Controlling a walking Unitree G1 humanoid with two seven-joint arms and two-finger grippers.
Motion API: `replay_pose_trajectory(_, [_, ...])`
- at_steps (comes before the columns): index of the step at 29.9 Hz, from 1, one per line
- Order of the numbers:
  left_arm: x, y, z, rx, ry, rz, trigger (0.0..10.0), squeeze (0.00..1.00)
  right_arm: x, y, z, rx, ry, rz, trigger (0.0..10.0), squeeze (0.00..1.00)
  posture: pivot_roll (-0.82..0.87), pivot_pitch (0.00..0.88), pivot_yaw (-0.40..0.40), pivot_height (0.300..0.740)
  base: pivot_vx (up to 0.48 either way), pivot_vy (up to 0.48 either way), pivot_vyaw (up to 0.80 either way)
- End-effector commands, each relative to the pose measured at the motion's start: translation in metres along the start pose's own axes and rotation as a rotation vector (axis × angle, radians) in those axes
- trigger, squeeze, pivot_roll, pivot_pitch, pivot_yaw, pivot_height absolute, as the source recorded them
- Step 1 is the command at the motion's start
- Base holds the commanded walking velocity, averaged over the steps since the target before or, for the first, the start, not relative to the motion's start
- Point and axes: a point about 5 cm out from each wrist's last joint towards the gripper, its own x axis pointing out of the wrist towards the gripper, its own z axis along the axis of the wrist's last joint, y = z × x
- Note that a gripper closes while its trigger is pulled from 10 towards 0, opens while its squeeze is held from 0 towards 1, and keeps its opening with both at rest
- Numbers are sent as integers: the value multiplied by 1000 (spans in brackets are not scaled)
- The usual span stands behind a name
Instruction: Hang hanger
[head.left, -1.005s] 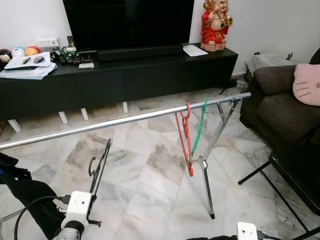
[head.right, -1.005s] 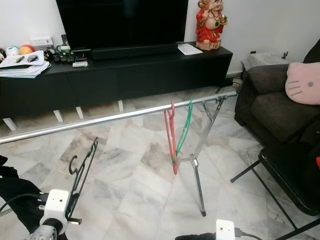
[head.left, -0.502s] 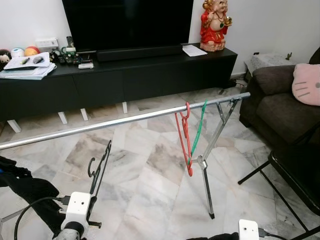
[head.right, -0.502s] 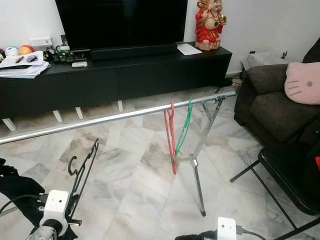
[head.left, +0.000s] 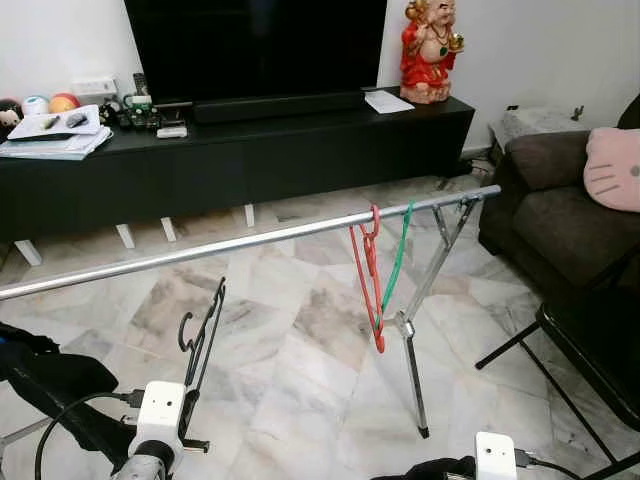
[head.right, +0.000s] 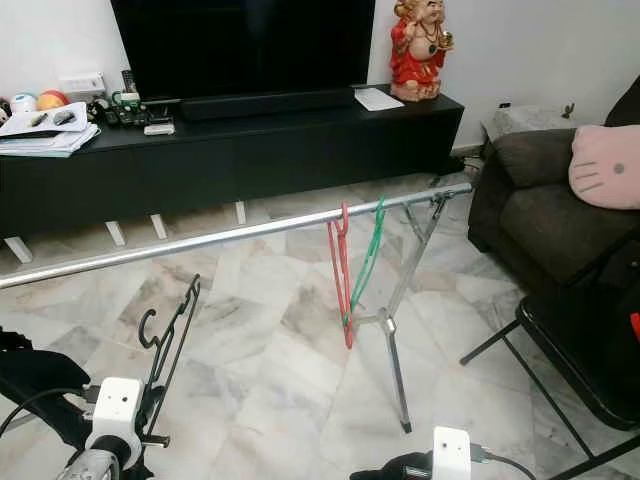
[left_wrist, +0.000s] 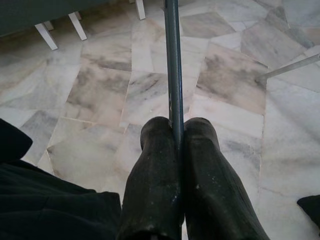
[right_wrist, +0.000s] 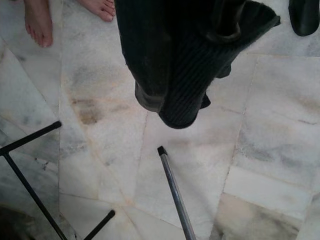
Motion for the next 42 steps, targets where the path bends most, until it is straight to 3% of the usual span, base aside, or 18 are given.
replay_pose_trajectory(1, [-2, 2, -2, -1, 13, 3, 10000, 0, 0, 1, 4, 9, -20, 1, 10000, 0, 61, 0, 3, 740, -251, 0, 0])
replay_pose_trajectory(27, [-2, 1, -1, -2, 21, 6, 10000, 0, 0, 4, 4, -20, -25, 19, 10000, 0, 70, 0, 4, 740, -276, 0, 0])
replay_pose_trajectory(42, [-2, 4, -1, 21, 41, 14, 10000, 0, 0, 9, 5, -36, -32, 31, 10000, 0, 73, 0, 13, 740, -170, 0, 788])
